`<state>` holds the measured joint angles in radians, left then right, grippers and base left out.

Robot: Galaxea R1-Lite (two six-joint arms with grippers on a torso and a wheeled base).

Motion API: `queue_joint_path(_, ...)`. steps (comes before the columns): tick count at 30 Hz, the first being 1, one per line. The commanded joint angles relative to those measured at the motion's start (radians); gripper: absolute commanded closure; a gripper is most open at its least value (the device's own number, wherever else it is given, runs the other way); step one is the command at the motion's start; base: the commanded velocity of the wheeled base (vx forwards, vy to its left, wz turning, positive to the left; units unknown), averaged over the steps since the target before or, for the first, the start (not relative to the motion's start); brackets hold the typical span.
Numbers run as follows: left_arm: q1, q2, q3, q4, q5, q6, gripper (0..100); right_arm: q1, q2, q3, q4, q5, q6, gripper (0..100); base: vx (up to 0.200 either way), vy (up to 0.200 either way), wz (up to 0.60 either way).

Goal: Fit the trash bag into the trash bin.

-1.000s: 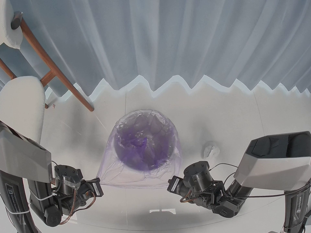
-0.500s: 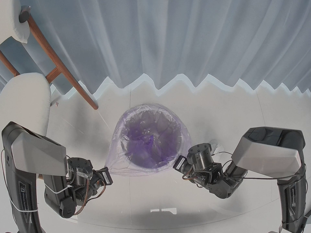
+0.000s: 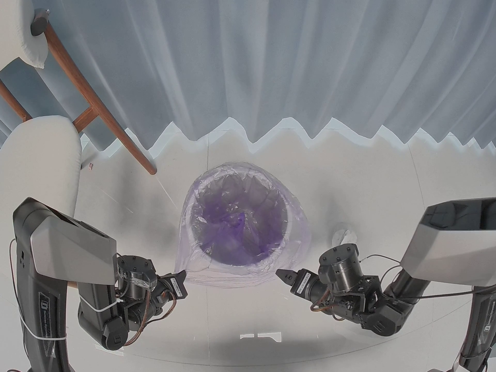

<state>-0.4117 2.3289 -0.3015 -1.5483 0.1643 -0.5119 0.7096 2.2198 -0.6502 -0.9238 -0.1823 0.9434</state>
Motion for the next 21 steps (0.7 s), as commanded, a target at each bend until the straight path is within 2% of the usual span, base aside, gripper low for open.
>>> queue_joint_path(1, -0.006, -0.003, 0.008, -0.003, 0.008, -0.007, 0, 0.06, -0.184, 0.119, -0.036, 0.006, -0.002, 0, 0.0, 0.0, 0.0)
queue_joint_path(6, -0.007, -0.148, 0.067, -0.001, 0.011, -0.01, 0, 0.037, -0.276, 0.133, -0.038, 0.02, -0.083, 0, 0.0, 0.0, 0.0)
queue_joint_path(9, -0.007, -0.244, 0.099, -0.001, 0.008, -0.011, 0, -0.018, -0.298, 0.121, -0.038, 0.038, -0.135, 0, 0.0, 0.0, 0.0)
queue_joint_path(11, -0.015, -0.372, 0.162, 0.001, 0.001, -0.01, 0, -0.09, -0.301, 0.096, -0.041, 0.055, -0.236, 0, 0.0, 0.0, 0.0)
queue_joint_path(14, -0.029, -0.474, 0.223, 0.001, -0.023, -0.01, 0, -0.144, -0.29, 0.061, -0.041, 0.069, -0.307, 0, 0.0, 0.0, 0.0)
queue_joint_path(18, -0.033, -0.579, 0.301, 0.002, -0.031, -0.011, 0, -0.154, -0.25, 0.006, -0.043, 0.115, -0.354, 0, 0.0, 0.0, 0.0)
queue_joint_path(21, -0.033, -0.704, 0.301, 0.002, -0.032, -0.04, 0, -0.154, -0.164, -0.08, -0.102, 0.141, -0.44, 0, 0.0, 0.0, 0.0)
